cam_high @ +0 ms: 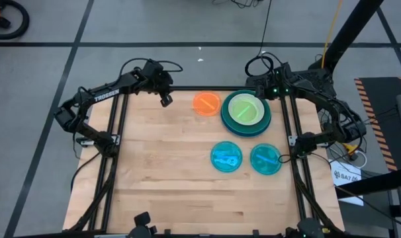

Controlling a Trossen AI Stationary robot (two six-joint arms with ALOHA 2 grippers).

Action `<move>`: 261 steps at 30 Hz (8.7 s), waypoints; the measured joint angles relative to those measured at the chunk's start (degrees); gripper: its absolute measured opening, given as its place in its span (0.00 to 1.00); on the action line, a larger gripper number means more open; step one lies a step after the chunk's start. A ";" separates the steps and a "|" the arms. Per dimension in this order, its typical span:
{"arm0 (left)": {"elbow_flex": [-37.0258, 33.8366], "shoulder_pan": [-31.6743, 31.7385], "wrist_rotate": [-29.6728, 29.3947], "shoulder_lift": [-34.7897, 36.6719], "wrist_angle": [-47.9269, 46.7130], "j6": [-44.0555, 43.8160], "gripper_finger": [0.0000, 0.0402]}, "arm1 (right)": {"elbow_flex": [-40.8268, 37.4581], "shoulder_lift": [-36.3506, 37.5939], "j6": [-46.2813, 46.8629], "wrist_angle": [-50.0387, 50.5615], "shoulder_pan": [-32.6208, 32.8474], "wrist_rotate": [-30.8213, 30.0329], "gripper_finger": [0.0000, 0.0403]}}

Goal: Stack plastic plates
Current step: Stack the left light blue plate on top of the light green plate

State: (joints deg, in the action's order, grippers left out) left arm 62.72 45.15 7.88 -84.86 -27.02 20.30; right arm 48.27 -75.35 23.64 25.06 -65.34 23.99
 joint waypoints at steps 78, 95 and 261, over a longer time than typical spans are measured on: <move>0.07 -15.58 7.30 0.00 -1.54 -5.69 0.22 | 21.52 -15.80 18.06 15.94 80.18 -25.17 0.35; 0.05 -17.55 7.25 0.00 -1.49 -4.09 0.22 | 25.40 -30.67 -0.71 27.90 86.08 -27.33 0.35; -10.34 -26.64 6.99 30.50 -5.71 -8.55 0.22 | 18.91 -16.65 -28.21 29.37 45.57 -43.67 0.00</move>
State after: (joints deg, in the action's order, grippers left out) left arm 52.38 18.50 14.87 -54.36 -32.73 11.75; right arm 67.18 -92.01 -4.58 54.43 -19.77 -19.68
